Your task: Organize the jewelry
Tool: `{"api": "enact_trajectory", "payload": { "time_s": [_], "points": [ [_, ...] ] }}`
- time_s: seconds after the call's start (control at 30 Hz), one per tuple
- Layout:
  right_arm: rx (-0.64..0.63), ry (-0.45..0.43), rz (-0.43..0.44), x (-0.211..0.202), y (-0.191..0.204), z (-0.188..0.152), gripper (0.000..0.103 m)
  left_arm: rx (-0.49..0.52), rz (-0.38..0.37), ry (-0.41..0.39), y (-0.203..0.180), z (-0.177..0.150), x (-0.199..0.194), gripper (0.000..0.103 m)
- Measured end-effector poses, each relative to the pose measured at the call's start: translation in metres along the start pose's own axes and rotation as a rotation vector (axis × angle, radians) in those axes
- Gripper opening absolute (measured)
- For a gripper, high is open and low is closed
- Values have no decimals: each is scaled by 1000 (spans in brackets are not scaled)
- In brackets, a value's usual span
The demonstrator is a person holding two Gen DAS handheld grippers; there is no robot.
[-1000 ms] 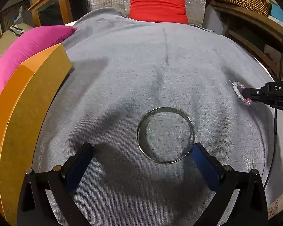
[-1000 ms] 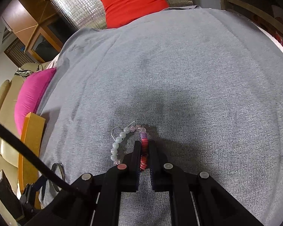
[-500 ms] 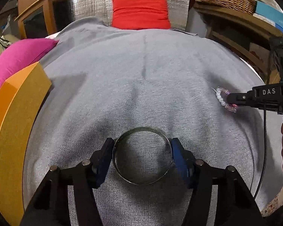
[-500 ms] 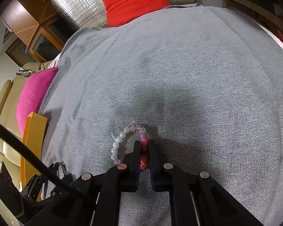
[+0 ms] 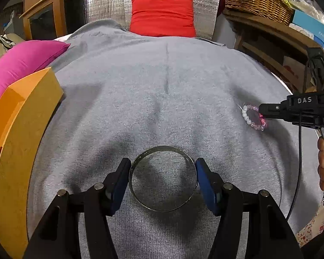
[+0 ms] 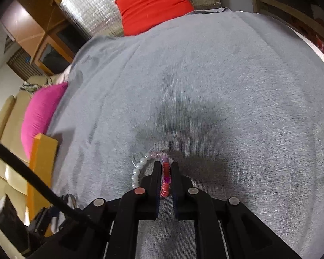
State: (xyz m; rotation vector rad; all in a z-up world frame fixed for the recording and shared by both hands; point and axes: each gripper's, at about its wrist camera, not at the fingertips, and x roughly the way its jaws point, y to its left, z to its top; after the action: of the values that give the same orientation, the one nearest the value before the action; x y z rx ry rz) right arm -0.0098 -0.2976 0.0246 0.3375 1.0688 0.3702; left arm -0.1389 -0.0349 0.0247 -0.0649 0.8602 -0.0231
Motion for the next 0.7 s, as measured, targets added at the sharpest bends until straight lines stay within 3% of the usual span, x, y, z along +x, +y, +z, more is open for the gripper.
{"api": "enact_trajectory", "payload": {
  "time_s": [0.27,0.3,0.4,0.43,0.5,0.6,0.7],
  "points": [
    [73,33,16,-5,-12,5,13,13,22,-13,1,1,-9,63],
    [65,34,-2,-4,-10,4,20,14,23,-16,0,0,-11,63],
    [48,42,-29,-2,-8,3,57,19,29,-24,1,-1,-14,63],
    [42,30,-25,-3,-6,2,58,19,28,-25,1,0,-14,63],
    [8,7,-48,-3,0,0,57,18,25,-23,1,0,-14,63],
    [-23,21,-80,5,7,-4,33,21,23,-17,0,0,-12,63],
    [-55,17,-119,11,11,-4,32,31,24,-16,-2,0,-10,63]
  ]
}}
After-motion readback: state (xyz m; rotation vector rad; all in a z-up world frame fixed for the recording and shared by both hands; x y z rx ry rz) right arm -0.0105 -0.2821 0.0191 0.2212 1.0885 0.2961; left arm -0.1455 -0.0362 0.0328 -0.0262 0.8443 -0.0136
